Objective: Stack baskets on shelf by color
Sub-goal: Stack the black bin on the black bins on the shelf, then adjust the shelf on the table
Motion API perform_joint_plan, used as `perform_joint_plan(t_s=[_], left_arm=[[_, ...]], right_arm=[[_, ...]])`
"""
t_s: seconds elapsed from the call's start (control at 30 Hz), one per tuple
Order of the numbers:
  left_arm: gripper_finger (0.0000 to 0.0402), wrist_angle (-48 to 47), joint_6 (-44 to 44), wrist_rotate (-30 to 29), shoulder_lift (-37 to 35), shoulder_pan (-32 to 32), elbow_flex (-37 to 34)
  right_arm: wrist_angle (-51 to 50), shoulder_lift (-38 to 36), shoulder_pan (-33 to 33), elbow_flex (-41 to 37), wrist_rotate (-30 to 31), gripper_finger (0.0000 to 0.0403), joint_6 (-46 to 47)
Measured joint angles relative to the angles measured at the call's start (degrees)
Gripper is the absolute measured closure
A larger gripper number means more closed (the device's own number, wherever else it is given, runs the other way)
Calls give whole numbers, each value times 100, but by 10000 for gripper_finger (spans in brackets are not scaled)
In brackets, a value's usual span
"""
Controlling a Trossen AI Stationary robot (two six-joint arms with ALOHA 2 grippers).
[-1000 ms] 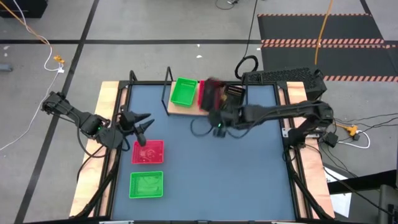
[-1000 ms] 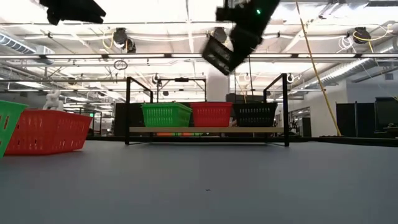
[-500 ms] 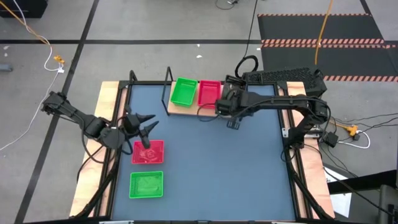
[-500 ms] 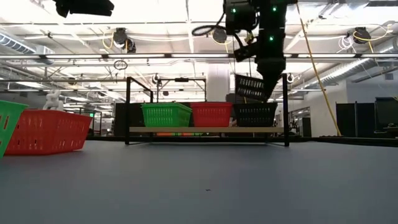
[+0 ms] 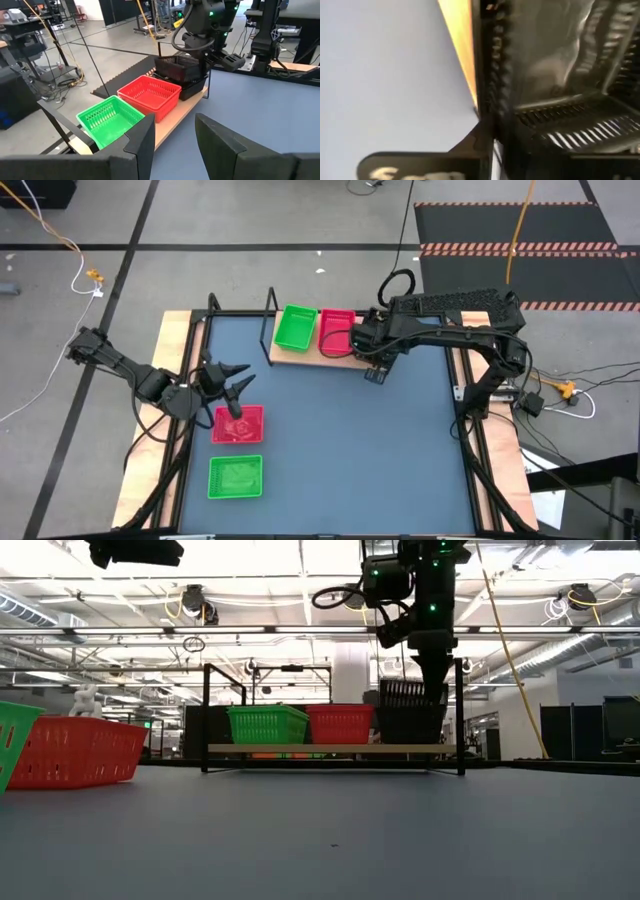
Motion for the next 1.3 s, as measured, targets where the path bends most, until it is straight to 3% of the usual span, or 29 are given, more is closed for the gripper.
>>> perform_joint_plan(t_s=[0.37, 0.6, 0.73, 1.03, 1.3], left_arm=[[259, -4, -78, 0, 0, 0, 0], [259, -70, -111, 94, 24, -4, 0], [259, -74, -172, 96, 24, -4, 0], [259, -87, -310, 523, 24, -7, 0], [259, -74, -378, 522, 31, -3, 0]], right_arm=[[20, -44, -5, 4, 21, 297, 214], [464, -787, 362, 2, 1211, 285, 342], [960, -1263, 562, -132, 1334, 285, 323], [2748, -2340, 1648, -2220, 1162, 287, 914], [3462, -3182, 1880, -3566, 1840, 309, 1390]])
